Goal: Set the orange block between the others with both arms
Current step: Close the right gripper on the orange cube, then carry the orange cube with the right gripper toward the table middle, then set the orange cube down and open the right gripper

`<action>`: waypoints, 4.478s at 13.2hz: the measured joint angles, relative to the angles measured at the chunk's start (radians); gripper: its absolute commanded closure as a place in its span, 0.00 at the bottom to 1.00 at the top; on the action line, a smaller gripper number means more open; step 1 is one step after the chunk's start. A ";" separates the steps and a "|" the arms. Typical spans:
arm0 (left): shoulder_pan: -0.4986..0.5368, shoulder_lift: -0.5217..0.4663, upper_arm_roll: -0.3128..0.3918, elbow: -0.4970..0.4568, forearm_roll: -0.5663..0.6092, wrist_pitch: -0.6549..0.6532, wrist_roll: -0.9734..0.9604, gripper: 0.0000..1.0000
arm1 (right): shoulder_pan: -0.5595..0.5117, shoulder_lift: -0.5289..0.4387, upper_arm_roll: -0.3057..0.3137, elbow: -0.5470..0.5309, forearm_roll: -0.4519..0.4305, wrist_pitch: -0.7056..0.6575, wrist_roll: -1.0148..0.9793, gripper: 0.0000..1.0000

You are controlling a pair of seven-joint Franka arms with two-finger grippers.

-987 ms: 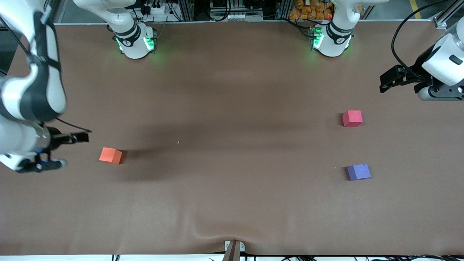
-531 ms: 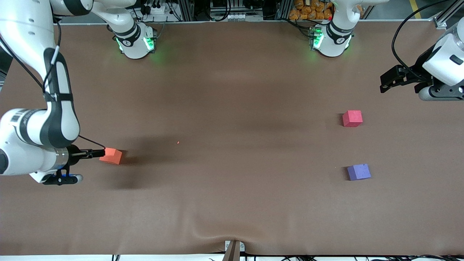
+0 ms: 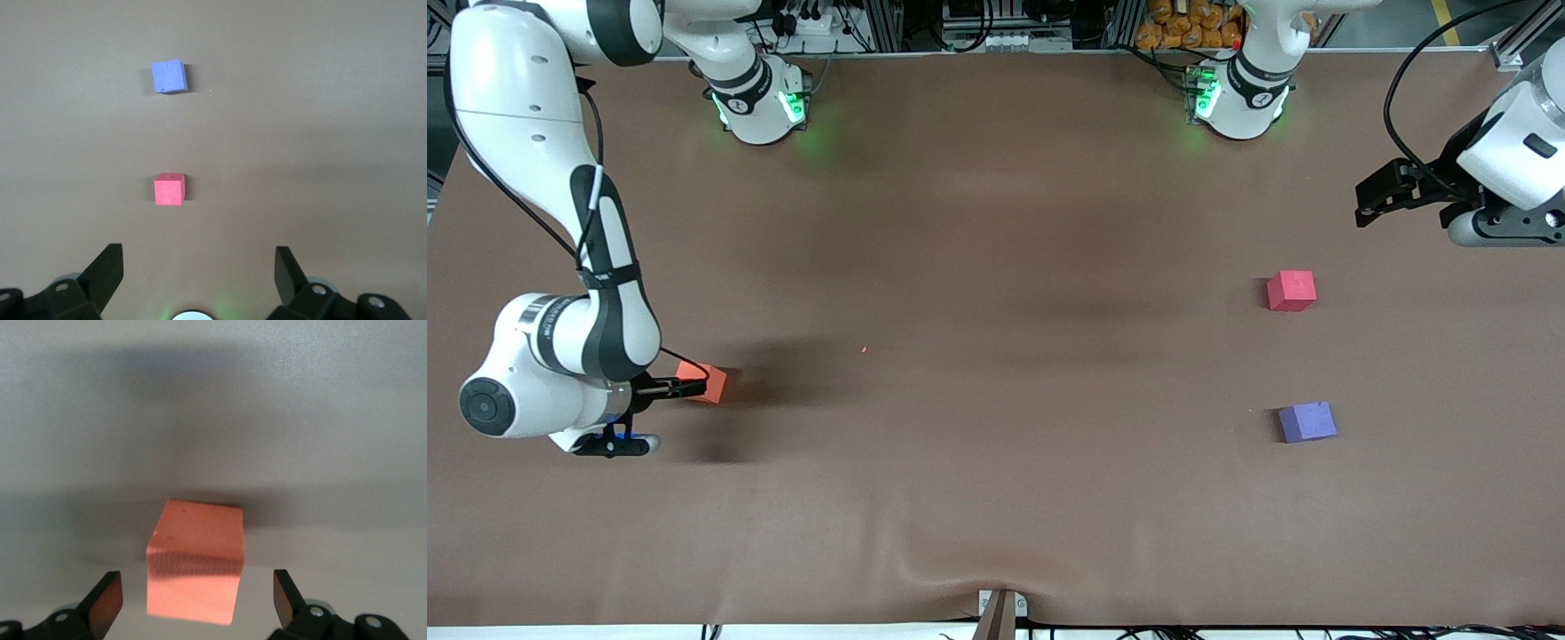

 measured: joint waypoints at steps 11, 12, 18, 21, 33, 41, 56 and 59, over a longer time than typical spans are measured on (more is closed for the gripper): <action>0.003 0.000 0.001 0.000 0.000 0.000 0.000 0.00 | 0.000 0.061 0.000 -0.018 0.017 0.032 0.003 0.36; 0.003 0.000 0.001 0.000 0.000 0.000 0.000 0.00 | 0.000 0.061 0.000 -0.019 0.017 0.032 0.005 0.44; 0.005 0.000 0.012 0.000 0.000 0.000 0.000 0.00 | 0.002 0.060 0.003 -0.001 0.044 0.046 0.007 0.54; 0.005 0.000 0.012 0.000 0.000 0.000 0.000 0.00 | 0.019 0.053 0.017 0.066 0.079 0.048 0.006 0.53; 0.004 0.000 0.008 0.000 0.000 0.000 0.000 0.00 | 0.369 0.045 0.139 0.108 0.196 0.165 0.165 0.52; 0.004 0.000 0.007 0.000 0.000 0.000 0.000 0.00 | 0.515 0.089 0.136 0.103 0.212 0.230 0.296 0.45; -0.001 0.000 -0.003 0.000 0.000 0.000 0.000 0.00 | 0.570 0.063 0.084 0.122 0.215 0.180 0.405 0.00; -0.004 0.000 -0.020 0.000 0.000 0.000 0.000 0.00 | 0.536 -0.018 0.075 0.128 0.215 0.099 0.405 0.00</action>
